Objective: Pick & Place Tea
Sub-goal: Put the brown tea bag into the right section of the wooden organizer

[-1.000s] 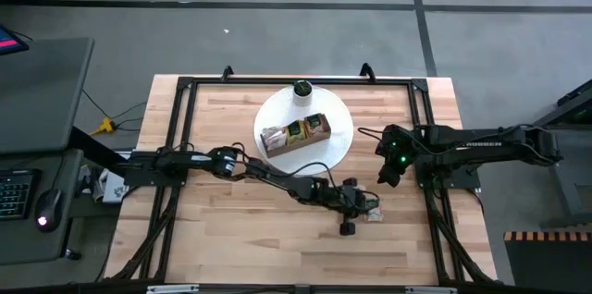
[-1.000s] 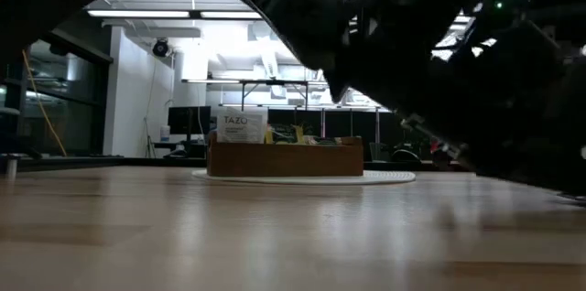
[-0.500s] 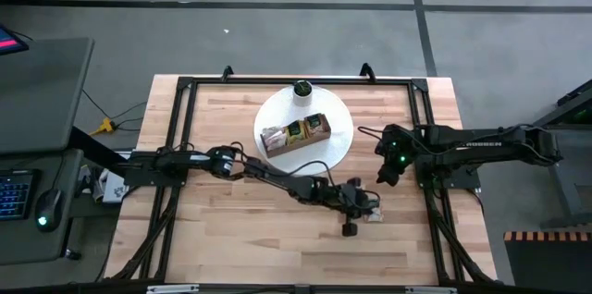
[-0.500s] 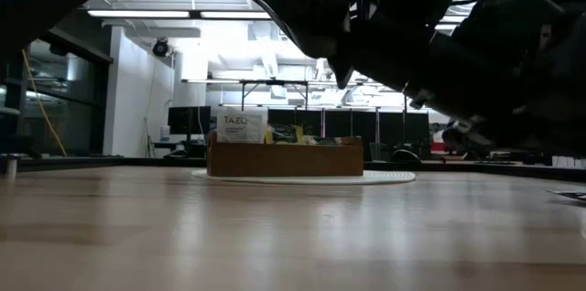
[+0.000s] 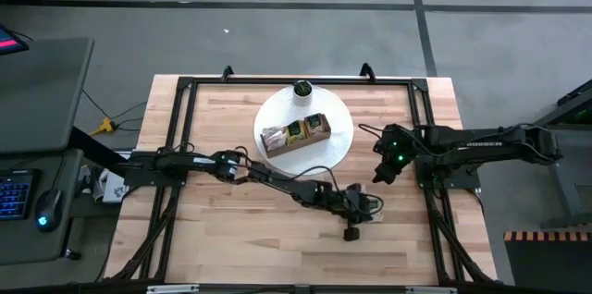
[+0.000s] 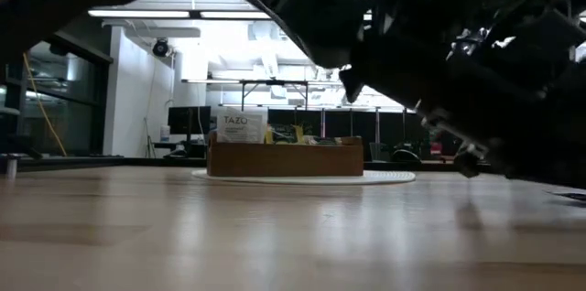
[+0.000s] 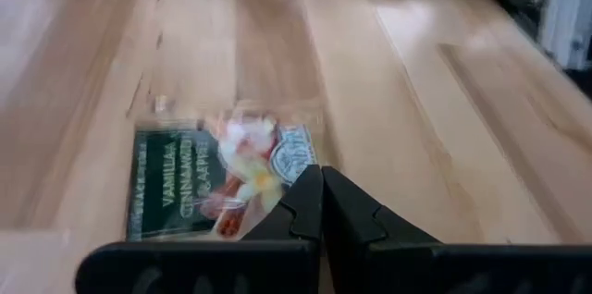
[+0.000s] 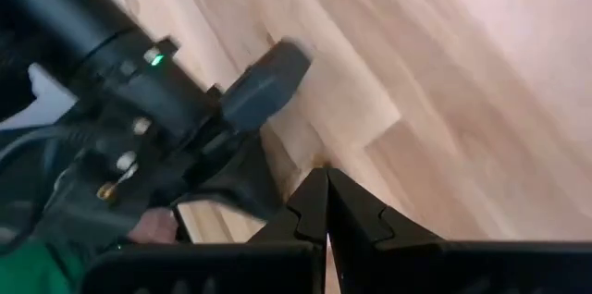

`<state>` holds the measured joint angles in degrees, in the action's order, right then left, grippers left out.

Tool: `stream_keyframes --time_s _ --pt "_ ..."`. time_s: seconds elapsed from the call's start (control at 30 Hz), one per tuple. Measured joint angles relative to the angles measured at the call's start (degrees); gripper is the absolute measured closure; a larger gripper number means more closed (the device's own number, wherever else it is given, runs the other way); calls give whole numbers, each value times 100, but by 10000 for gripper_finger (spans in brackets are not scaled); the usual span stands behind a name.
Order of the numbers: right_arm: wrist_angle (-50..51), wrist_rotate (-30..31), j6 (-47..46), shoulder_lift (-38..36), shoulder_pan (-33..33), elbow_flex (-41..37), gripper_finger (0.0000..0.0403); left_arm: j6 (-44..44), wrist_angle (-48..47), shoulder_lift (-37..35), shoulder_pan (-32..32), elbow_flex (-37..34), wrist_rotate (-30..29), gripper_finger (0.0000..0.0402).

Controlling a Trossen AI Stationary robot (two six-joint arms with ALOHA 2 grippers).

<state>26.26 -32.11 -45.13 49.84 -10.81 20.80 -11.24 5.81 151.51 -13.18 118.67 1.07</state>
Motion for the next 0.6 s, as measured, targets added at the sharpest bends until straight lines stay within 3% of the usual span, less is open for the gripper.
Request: stream_keyframes --time_s 0.1,0.33,0.6 --pt "192 43 -276 0 200 0 402 -228 -126 132 3 30 -32 402" --pt "555 754 -997 1 781 0 386 -562 -780 176 3 31 12 401" --pt "453 1653 -1659 2 1412 0 286 -586 -845 174 54 17 -96 401"
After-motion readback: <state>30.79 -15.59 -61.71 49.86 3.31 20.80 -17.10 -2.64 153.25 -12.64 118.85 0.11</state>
